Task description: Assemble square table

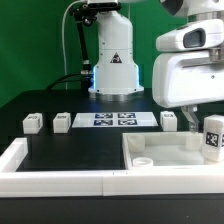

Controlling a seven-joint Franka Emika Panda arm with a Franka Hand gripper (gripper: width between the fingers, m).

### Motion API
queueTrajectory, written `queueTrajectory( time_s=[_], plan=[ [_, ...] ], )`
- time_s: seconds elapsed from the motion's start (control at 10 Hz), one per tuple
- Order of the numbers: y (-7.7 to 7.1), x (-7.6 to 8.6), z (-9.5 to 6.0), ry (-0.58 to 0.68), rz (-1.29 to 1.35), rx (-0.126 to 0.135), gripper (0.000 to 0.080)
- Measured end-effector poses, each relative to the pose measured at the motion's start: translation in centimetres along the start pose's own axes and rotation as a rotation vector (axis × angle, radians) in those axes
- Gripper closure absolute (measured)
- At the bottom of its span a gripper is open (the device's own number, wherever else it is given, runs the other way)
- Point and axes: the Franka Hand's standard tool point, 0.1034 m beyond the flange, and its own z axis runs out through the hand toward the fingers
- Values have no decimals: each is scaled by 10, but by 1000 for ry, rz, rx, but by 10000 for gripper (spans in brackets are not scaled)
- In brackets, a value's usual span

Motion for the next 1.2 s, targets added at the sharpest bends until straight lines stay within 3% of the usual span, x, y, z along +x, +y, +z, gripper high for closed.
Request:
queueTrajectory(
  time_s=[0.3, 0.4, 0.5, 0.7, 1.2],
  plan=[
    [5, -1, 0, -3, -186, -6, 150],
    [5, -1, 0, -4, -205, -6, 236],
    [5, -1, 0, -4, -204, -6, 236],
    [5, -1, 0, -3, -204, -6, 509],
    [6, -1, 0, -2, -46, -3, 509]
  ],
)
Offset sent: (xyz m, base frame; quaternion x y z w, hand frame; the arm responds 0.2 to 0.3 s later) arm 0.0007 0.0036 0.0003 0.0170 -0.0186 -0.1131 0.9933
